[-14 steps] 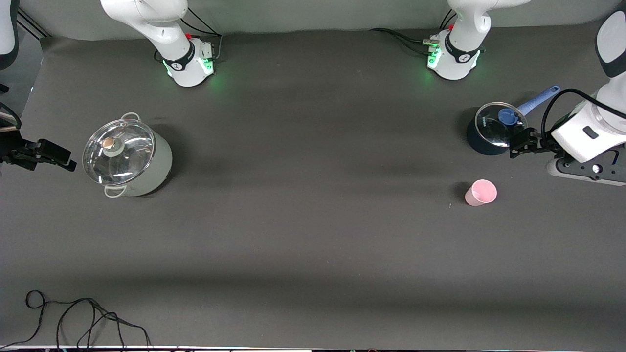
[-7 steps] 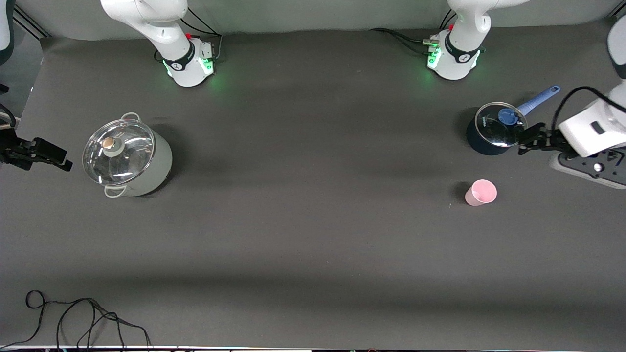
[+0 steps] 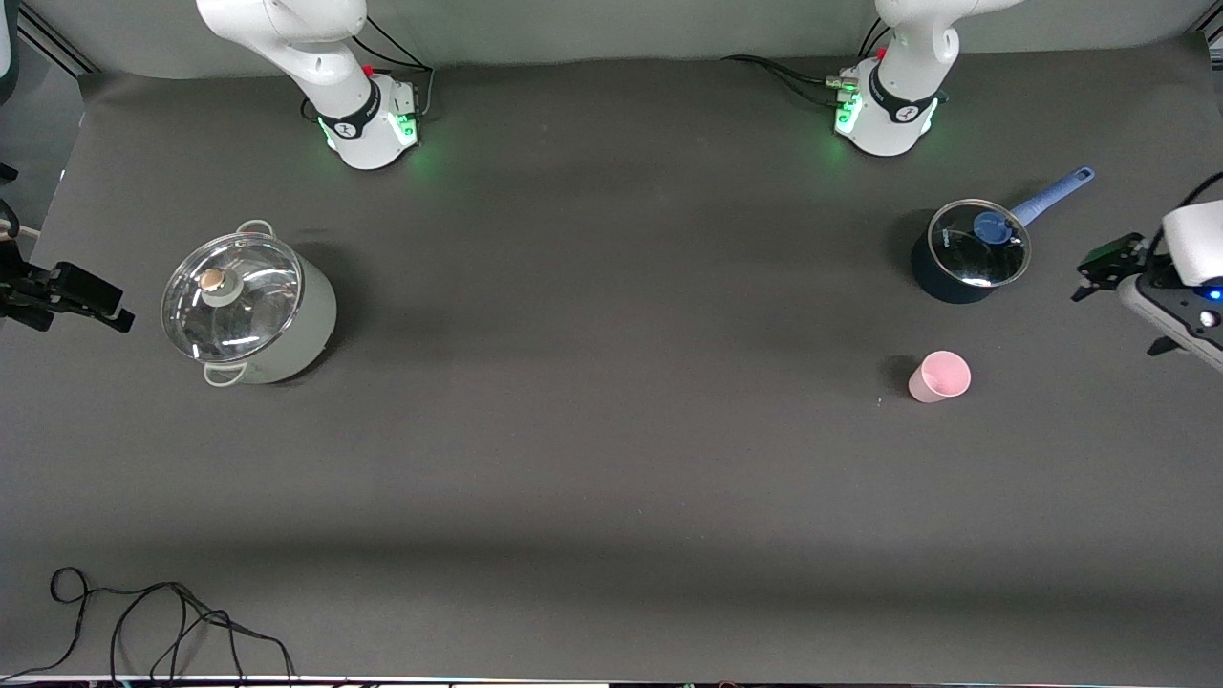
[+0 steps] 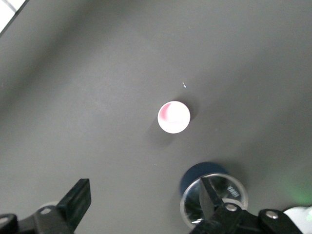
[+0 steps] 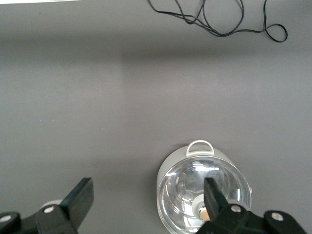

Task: Transfer pink cup from left to right arm
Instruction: 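Lower the open left gripper around the pink cup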

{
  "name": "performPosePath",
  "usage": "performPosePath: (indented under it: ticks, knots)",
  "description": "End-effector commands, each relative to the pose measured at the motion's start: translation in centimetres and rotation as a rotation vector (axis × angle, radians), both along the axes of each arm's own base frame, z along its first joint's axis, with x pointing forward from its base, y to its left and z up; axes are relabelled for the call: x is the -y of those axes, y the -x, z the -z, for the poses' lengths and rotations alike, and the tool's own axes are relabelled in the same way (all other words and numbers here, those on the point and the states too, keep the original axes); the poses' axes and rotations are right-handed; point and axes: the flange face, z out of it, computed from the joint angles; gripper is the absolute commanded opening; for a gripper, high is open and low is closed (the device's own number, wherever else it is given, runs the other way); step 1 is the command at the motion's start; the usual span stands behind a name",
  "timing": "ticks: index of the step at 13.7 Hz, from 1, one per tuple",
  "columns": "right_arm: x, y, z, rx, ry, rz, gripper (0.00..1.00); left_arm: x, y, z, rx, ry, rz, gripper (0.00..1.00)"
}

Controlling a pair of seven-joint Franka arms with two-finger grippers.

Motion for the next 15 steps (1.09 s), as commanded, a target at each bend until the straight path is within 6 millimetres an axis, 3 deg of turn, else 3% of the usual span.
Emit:
performPosePath:
  ticks: [1,4,6,10,15]
  knots:
    - [-0.5,0.3,-0.8,-0.001,0.014,-0.013,1.00,-3.5,-0.7,1.9,0.025,0.071,0.148,0.99]
    - [0.4,0.2,-1.0,0.004,0.011,-0.001,1.00,-7.9,-1.0,5.1,0.041,0.206,0.279,0.99]
    - [0.8,-0.1,0.6,-0.028,0.012,0.004,1.00,-10.8,-1.0,7.8,0.061,0.309,0.358,0.99]
    - [0.9,-0.2,0.7,-0.028,0.010,0.007,1.00,-16.6,-0.4,15.4,0.110,0.521,0.439,0.98]
    - [0.9,-0.1,0.6,-0.026,0.009,0.016,1.00,-22.3,1.5,27.0,0.247,0.752,0.547,0.98]
